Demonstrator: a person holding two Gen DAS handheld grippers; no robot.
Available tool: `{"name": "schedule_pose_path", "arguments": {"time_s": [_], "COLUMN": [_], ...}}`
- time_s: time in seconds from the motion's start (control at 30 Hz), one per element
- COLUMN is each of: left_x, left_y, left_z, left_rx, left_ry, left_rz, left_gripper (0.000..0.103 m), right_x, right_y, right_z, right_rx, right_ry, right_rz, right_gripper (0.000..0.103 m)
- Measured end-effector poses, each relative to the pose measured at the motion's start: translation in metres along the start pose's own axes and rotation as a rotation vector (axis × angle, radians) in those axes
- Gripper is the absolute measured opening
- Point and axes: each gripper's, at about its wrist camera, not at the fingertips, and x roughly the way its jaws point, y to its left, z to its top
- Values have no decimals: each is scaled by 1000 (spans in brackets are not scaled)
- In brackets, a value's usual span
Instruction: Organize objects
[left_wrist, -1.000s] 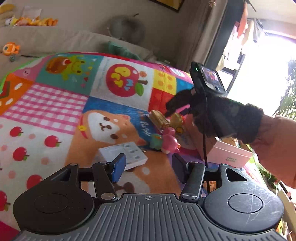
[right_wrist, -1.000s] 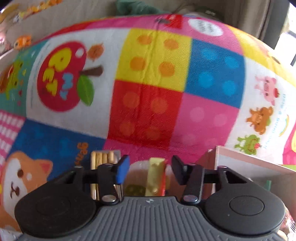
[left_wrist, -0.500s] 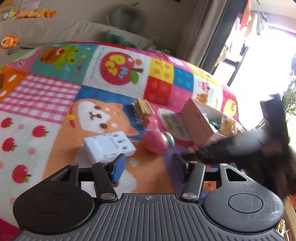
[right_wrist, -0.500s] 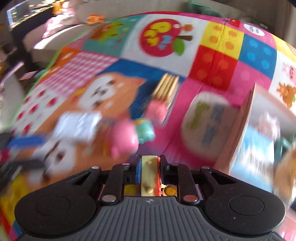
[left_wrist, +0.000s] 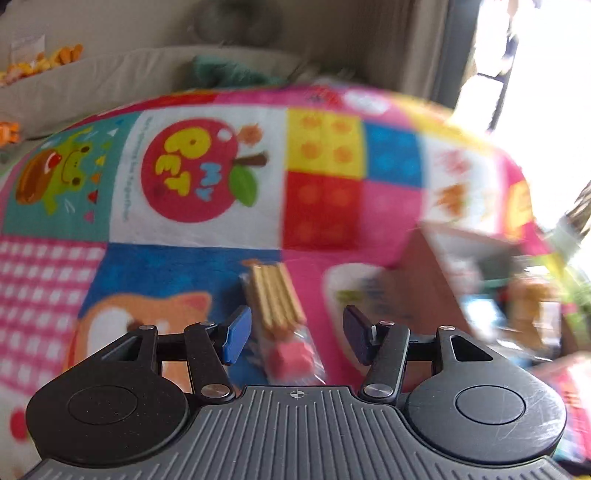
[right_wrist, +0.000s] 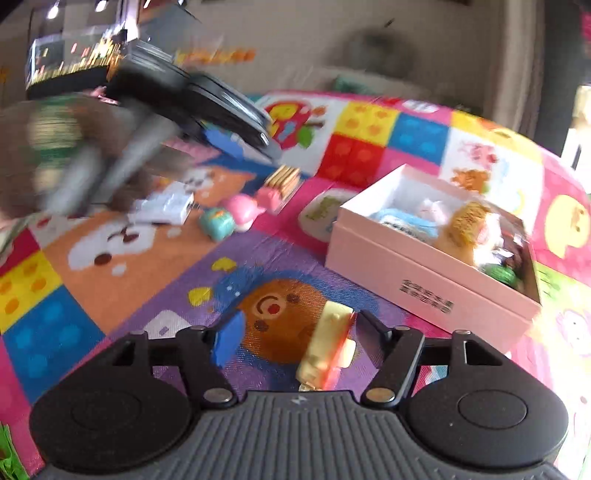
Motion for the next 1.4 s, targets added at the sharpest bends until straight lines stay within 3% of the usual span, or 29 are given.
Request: {"name": "schedule_pose_path", "arguments": {"time_s": [0.17,0.3,0.37,0.47,0.67,1.0,1.17,1.23,1.4], "left_x": [46,59,55,45,10,-75,-107,-116,-132], "left_y": [-10,-11,-14,-24,-58,-65,-71,-70,-61], "left_z": [13,9,6,-5,-55,-134,-167,-177,-193], "left_rx": [24,-4,1,44,221,249,315,306,271], "left_ry": [94,133,137,167,197,212,190,186,155], "left_rz": [70,110,115,58,-16,-189,-215,-226,-233], "left_gripper": [57,38,37,37,37,37,37,37,37], "right_x": [-25,-32,-31,-31,-24,-13,-4,3,2], "right_y": [-14,-30,-35,-43,-55,-57,-55,-58,-58], "right_z": [-27,-42,-49,-50,-49,-46,-43,-43,-44], "right_rx": [65,163,195,252,314,327,315,331,345], "right_ry": [-101,-138,-144,-160,-140,-78,5,58,71], "right_rz": [-31,-45,-54,-50,-20,-24,-10,21,30], "right_gripper": [86,90,91,94,98,103,103,103,103]}}
